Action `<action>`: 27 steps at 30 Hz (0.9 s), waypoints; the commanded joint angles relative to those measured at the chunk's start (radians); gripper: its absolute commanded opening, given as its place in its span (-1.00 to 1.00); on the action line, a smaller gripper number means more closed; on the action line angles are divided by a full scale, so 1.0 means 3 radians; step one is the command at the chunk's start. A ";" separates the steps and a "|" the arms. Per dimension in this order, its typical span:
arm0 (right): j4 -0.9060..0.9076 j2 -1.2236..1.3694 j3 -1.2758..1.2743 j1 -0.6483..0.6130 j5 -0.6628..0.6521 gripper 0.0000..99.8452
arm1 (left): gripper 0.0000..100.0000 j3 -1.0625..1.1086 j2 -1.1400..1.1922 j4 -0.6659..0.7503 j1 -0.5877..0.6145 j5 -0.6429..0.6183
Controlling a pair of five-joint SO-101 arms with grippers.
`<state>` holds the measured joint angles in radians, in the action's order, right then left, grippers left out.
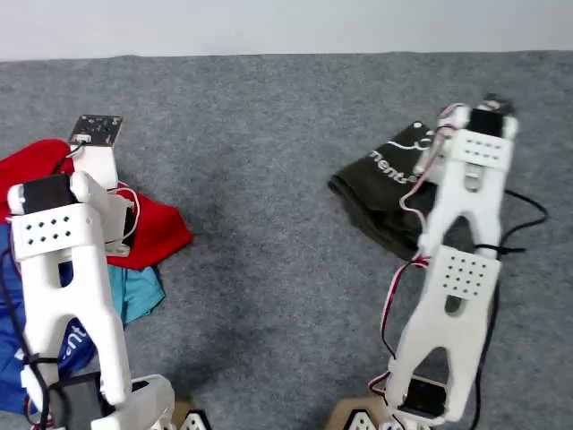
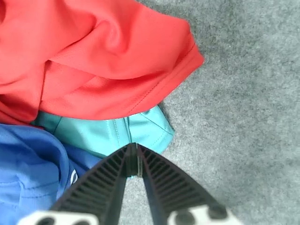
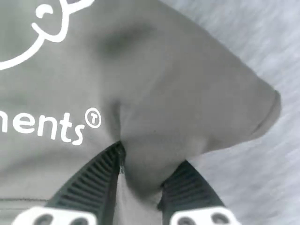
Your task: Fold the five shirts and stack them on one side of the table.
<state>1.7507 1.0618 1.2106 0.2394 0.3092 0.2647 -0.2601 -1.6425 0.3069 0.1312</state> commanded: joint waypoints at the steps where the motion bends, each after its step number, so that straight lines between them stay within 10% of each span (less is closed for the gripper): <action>1: 0.0130 -0.0309 0.0210 0.0325 -0.0803 -0.98 | -0.99 -0.0033 -0.0133 -0.0041 -0.0015 -0.0026; 15: -0.0079 -0.0366 0.0205 0.1343 -0.2757 -0.98 | -0.99 -0.0033 -0.0133 -0.0041 -0.0015 -0.0026; 27: -0.0826 -0.0033 0.0225 0.2053 -0.3447 -0.98 | -0.99 -0.0033 -0.0133 -0.0041 -0.0015 -0.0026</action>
<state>1.5436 1.0710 1.2152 0.8086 -0.6866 0.2647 -0.2601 -1.6425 0.3069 0.1312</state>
